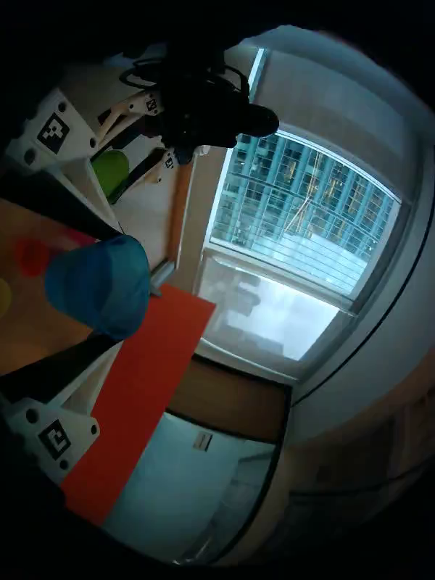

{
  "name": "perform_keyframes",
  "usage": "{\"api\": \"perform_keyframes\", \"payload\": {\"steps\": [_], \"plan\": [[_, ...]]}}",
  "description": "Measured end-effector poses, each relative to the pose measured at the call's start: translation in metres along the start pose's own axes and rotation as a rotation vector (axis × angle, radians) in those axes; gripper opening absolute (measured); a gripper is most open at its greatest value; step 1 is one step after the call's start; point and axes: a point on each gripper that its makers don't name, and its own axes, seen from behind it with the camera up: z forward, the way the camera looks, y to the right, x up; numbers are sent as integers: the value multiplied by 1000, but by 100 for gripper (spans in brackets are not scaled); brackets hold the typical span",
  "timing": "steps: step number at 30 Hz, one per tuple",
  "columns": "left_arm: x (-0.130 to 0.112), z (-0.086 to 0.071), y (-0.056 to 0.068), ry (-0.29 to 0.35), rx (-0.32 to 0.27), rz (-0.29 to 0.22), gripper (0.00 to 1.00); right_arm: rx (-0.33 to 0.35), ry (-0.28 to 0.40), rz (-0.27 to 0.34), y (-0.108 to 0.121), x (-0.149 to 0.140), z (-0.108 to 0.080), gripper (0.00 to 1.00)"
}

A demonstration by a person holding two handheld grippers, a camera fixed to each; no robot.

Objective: Pour water

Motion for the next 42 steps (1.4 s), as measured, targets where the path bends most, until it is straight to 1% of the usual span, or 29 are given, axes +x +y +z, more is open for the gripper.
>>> {"api": "perform_keyframes", "payload": {"steps": [11, 20, 29, 42], "plan": [[2, 5, 5, -1, -9, 5, 90, 1, 18, -127, 1, 24, 9, 92], [11, 7, 7, 11, -15, -1, 90, 4, 22, -239, 0, 38, 17, 92], [12, 9, 7, 15, -18, -2, 89, -5, 16, -361, 1, 44, 22, 92], [11, 12, 6, 14, -18, -4, 89, -24, 15, -488, 3, 52, 23, 92]]}}
